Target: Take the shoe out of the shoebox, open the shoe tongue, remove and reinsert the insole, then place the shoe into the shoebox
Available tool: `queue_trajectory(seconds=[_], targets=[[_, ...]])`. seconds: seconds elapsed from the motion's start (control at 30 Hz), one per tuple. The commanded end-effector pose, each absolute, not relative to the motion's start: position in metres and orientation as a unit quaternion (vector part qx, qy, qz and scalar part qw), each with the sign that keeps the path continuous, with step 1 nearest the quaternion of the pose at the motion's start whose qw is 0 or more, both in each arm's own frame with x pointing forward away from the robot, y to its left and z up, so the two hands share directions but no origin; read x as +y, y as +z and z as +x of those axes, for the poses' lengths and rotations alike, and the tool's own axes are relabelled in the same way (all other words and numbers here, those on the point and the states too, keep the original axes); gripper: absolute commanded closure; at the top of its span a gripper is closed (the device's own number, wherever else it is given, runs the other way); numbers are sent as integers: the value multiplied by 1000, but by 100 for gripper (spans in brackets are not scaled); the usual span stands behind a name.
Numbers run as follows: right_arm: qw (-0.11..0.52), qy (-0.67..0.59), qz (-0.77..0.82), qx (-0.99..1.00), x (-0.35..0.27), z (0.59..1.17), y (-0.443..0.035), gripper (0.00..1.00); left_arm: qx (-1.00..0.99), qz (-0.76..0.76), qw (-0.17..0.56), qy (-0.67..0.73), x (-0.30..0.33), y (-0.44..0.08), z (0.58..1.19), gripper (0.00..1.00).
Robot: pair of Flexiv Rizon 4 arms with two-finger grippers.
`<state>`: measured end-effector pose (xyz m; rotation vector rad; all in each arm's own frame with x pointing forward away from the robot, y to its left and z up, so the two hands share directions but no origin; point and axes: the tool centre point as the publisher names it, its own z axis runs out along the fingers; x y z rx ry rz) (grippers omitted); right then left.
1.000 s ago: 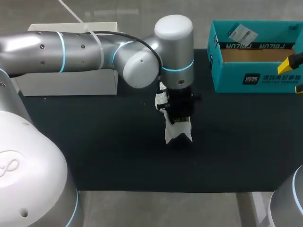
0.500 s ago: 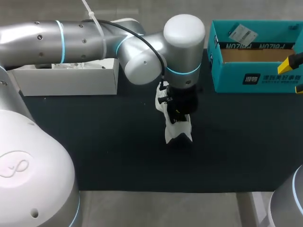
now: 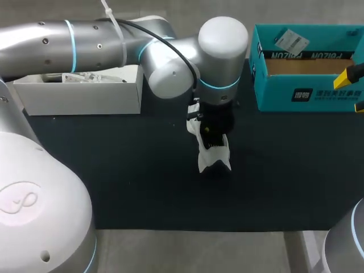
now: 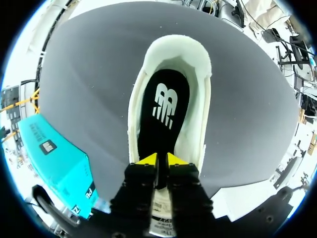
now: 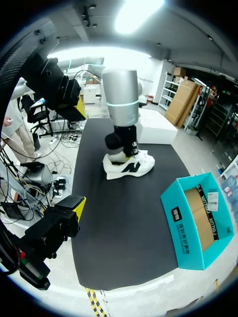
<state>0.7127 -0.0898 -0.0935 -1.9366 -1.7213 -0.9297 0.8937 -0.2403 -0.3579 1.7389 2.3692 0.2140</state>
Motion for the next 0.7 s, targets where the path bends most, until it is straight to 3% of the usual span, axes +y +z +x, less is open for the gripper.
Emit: queue_trajectory(seconds=[0.03,0.1,0.2,0.27,0.3,0.47,0.53,0.7], targets=[[194,-330,-690,-614,-90,715,-94,0,798,590,97,73,-241,-357,889,82],[194,-330,-690,-614,-90,715,-94,0,801,586,99,75,-241,-357,890,71],[194,-330,-690,-614,-90,715,-94,0,802,584,97,78,-241,-359,891,64],[194,-330,-690,-614,-90,715,-94,0,802,584,97,77,-241,-360,892,51],[194,-330,-690,-614,-90,715,-94,0,803,583,97,77,-241,-361,892,33],[194,-330,-690,-614,-90,715,-94,0,805,580,95,80,-241,-364,894,15],[194,-330,-690,-614,-90,715,-94,0,805,580,94,81,-241,-365,893,3],[194,-330,-690,-614,-90,715,-94,0,805,580,93,83,-239,-362,892,0]])
